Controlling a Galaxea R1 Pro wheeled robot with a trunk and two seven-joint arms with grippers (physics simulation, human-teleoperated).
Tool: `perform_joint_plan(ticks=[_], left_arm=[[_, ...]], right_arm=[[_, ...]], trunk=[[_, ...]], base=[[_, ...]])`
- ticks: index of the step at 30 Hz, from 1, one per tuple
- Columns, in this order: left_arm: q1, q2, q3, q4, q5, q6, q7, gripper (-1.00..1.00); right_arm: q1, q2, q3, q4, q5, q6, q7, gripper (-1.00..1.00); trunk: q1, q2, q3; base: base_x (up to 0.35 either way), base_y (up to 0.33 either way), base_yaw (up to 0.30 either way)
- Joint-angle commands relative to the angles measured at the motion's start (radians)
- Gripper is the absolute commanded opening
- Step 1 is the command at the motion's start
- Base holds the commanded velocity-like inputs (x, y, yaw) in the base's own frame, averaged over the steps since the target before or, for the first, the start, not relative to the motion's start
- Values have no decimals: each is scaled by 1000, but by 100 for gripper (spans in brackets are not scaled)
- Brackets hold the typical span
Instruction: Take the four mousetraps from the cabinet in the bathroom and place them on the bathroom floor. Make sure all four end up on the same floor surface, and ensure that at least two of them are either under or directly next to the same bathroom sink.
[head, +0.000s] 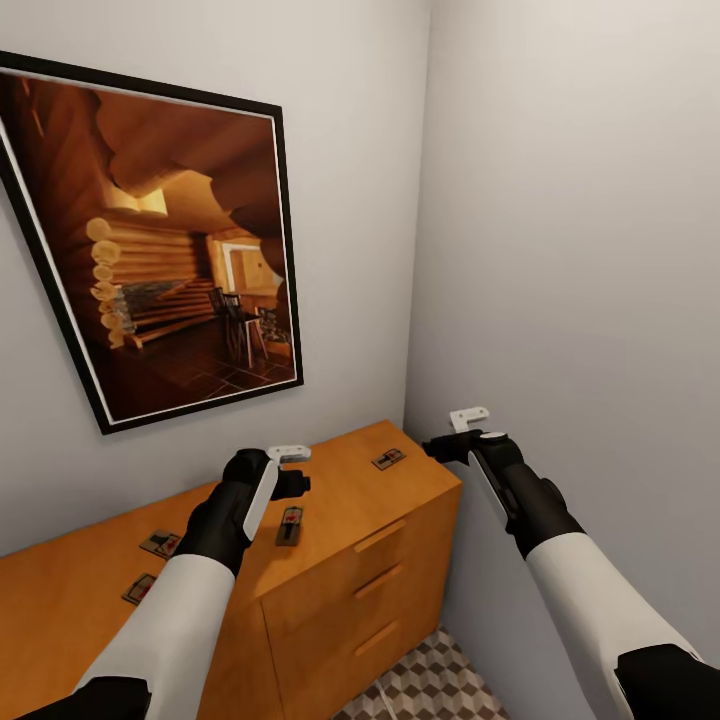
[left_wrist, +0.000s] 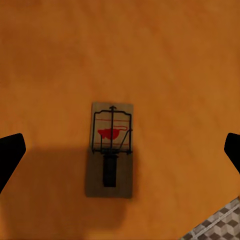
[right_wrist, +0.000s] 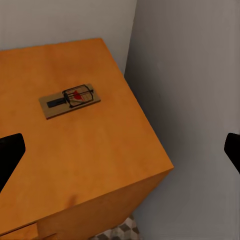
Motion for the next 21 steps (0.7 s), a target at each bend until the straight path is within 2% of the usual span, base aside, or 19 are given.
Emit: perform_joint_plan(ticks=[1,21], left_arm=[[-1,-1,3,-1,7,4,6,100],[0,-1,3,-2,7,3,6,100]], right_arm=[[-1,-1,2,0,0,5,2,100],[-1,-1,2,11,3,4,2,100]], trunk=[[1,-2,-2],[1,-2,-2]], base=[[0,0,0],[0,0,0]])
